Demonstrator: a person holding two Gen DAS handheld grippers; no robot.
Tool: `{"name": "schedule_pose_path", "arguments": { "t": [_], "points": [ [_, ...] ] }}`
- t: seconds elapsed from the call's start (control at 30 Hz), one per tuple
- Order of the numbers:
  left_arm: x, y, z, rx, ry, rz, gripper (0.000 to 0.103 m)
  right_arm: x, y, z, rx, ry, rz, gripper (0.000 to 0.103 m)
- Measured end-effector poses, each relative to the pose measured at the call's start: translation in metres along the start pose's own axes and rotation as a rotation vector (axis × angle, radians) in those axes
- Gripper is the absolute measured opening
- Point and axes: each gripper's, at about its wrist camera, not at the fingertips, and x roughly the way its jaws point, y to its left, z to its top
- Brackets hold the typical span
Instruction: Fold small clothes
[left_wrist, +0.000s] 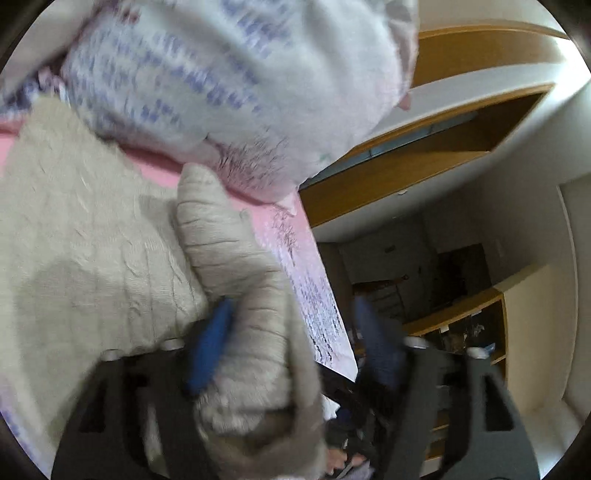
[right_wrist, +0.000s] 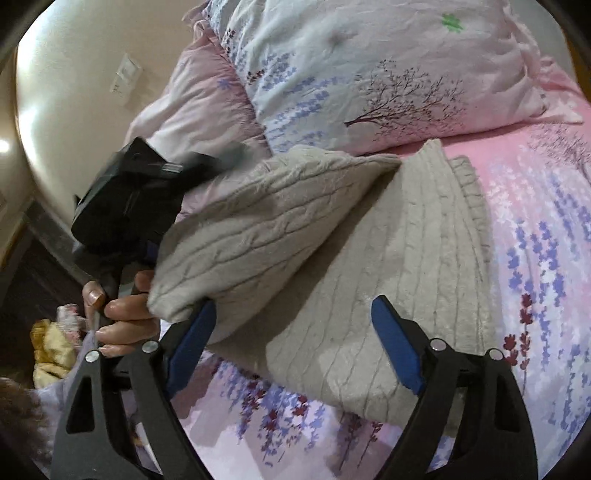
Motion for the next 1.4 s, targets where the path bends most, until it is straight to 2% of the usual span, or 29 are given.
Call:
{"name": "schedule_pose_path", "arguments": {
  "t": [0.07,0.1,0.17,0.2,0.3,0.37,0.43,0.47,0.57,0.67,0.7,0.73,0.8,0.87,0.93,1.1,1.17,1.27,1.4],
  "points": [
    [-0.025,-0.006,-0.001,0.033,-0.046,0.009,0.085,-0.01,-0.013,0.001,0.077,-0.034,0.127,0.093],
    [-0.035,-0.006,-0.002,0.046,-0.066,0.024,0.086,-0.012,-0.016,0.001,0.101,-0.042,0.16,0.096],
    [-0.057,-0.004,-0.005,0.069,-0.12,0.098,0.089,-0.013,-0.025,0.008,0.167,-0.048,0.233,0.098],
    [-0.071,0.0,-0.008,0.074,-0.156,0.172,0.089,-0.012,-0.027,0.01,0.183,-0.042,0.239,0.098],
    [-0.09,0.014,-0.016,0.065,-0.196,0.278,0.089,-0.002,-0.03,0.021,0.241,0.013,0.215,0.098],
    [-0.098,0.024,-0.022,0.064,-0.211,0.351,0.089,0.006,-0.026,0.03,0.255,0.048,0.156,0.098],
    [-0.099,0.034,-0.028,0.069,-0.195,0.42,0.089,0.011,-0.025,0.037,0.274,0.061,0.113,0.096],
    [-0.096,0.039,-0.03,0.061,-0.176,0.43,0.089,0.012,-0.025,0.039,0.284,0.064,0.099,0.095],
    [-0.092,0.05,-0.034,0.04,-0.129,0.417,0.089,0.013,-0.03,0.043,0.324,0.055,0.081,0.087],
    [-0.081,0.052,-0.037,0.054,-0.097,0.423,0.089,0.007,-0.043,0.039,0.362,0.03,0.07,0.07],
    [-0.077,0.051,-0.038,0.06,-0.087,0.424,0.089,0.008,-0.046,0.039,0.371,0.028,0.055,0.057],
    [-0.073,0.051,-0.039,0.06,-0.081,0.422,0.088,0.01,-0.049,0.038,0.379,0.031,0.025,0.038],
    [-0.069,0.052,-0.041,0.055,-0.07,0.422,0.084,0.01,-0.055,0.036,0.378,0.031,-0.039,0.02],
    [-0.064,0.054,-0.043,0.051,-0.057,0.422,0.078,0.009,-0.047,0.037,0.298,0.002,-0.096,0.017],
    [-0.061,0.056,-0.044,0.05,-0.049,0.422,0.078,0.007,-0.025,0.044,0.169,-0.033,-0.185,0.016],
    [-0.056,0.052,-0.045,0.067,-0.045,0.404,0.078,-0.015,0.016,0.058,-0.068,-0.158,-0.297,0.014],
    [-0.053,0.05,-0.045,0.077,-0.035,0.403,0.078,-0.018,0.011,0.057,-0.079,-0.169,-0.336,0.014],
    [-0.051,0.051,-0.05,0.087,-0.013,0.41,0.078,-0.008,-0.022,0.05,0.004,-0.118,-0.412,0.009],
    [-0.046,0.051,-0.051,0.099,0.002,0.411,0.078,-0.011,-0.048,0.04,0.101,-0.121,-0.373,0.009]
  ]
}}
